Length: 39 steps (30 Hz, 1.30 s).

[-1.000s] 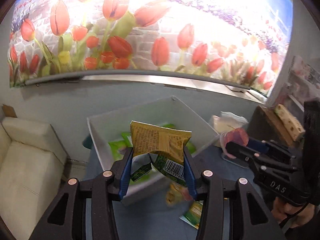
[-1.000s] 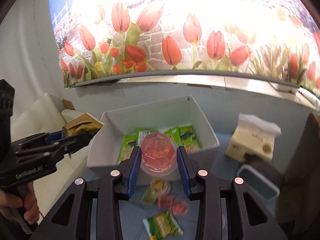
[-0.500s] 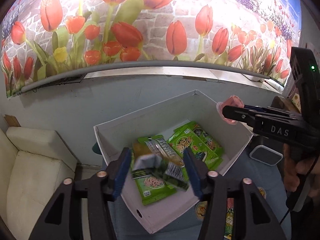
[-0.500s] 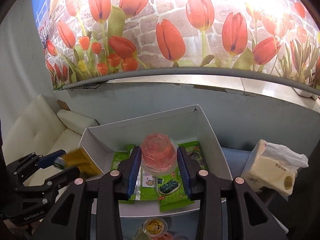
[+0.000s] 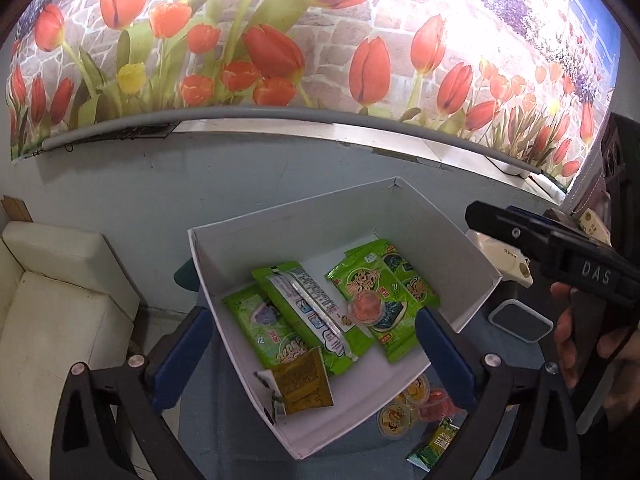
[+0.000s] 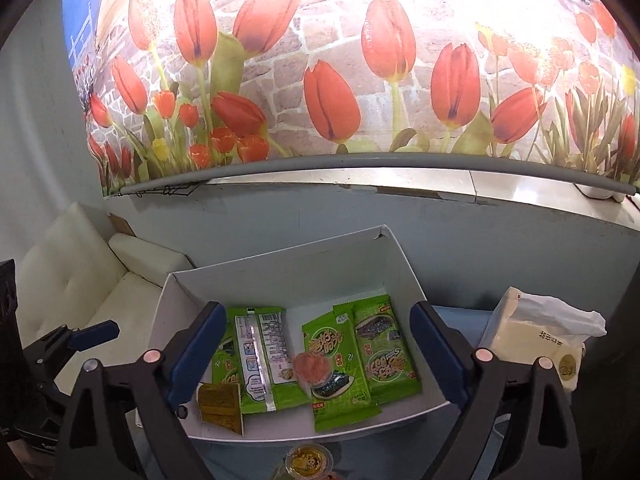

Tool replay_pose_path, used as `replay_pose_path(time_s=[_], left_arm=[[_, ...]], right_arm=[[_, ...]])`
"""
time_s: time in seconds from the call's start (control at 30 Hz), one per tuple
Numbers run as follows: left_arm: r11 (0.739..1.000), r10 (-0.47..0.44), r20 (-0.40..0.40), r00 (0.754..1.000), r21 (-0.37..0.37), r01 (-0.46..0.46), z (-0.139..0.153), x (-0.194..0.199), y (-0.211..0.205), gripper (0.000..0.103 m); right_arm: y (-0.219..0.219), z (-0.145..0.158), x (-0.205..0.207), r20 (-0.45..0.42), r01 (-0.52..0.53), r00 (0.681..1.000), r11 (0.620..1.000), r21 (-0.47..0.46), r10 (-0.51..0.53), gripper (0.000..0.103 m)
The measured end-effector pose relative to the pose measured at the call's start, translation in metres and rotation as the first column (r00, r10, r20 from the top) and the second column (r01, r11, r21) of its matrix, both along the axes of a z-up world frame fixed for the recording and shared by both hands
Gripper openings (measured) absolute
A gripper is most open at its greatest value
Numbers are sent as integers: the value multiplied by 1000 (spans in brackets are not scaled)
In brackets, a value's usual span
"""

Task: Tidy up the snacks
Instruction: 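Lower the yellow bag and pink jelly cup into the white box and release, then move both tools back to the remaining snacks on the table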

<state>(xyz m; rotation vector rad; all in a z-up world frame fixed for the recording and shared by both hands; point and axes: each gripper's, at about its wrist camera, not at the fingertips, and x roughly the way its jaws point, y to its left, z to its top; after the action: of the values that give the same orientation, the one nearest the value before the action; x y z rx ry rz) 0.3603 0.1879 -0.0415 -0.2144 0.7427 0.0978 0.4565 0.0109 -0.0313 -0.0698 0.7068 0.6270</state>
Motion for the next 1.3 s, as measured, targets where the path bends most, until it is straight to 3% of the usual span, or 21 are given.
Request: replay_pose_path(time_s=[0.3, 0.47, 0.6, 0.67, 0.73, 0.8, 0.97, 1.3], left_arm=[[999, 19, 40, 999, 31, -20, 17, -17, -9, 103], [1000, 6, 69, 998, 19, -7, 25, -41, -22, 103], [999, -4, 90, 996, 50, 0, 22, -68, -43, 103], [996, -24, 78, 997, 93, 17, 13, -81, -61, 103], [996, -50, 73, 996, 76, 45, 3, -96, -75, 103], [997, -62, 54, 997, 49, 60, -10, -111, -91, 103], [991, -115, -2, 993, 76, 114, -45, -140, -137, 103], [985, -155, -118, 981, 57, 162, -103, -138, -170, 103]], right_arm=[[-21, 6, -23, 27, 44, 999, 999, 17, -45, 103], [-58, 4, -67, 74, 55, 996, 998, 16, -56, 103], [-94, -14, -100, 85, 86, 993, 995, -46, -82, 103], [-114, -28, -116, 107, 108, 989, 991, -81, -99, 103], [-130, -44, -126, 112, 129, 987, 985, -113, -116, 103], [-145, -70, -129, 66, 125, 991, 983, -132, -117, 103], [-168, -132, -116, -74, 149, 984, 976, -156, -162, 103], [-157, -166, -100, -75, 118, 988, 976, -183, -133, 100]])
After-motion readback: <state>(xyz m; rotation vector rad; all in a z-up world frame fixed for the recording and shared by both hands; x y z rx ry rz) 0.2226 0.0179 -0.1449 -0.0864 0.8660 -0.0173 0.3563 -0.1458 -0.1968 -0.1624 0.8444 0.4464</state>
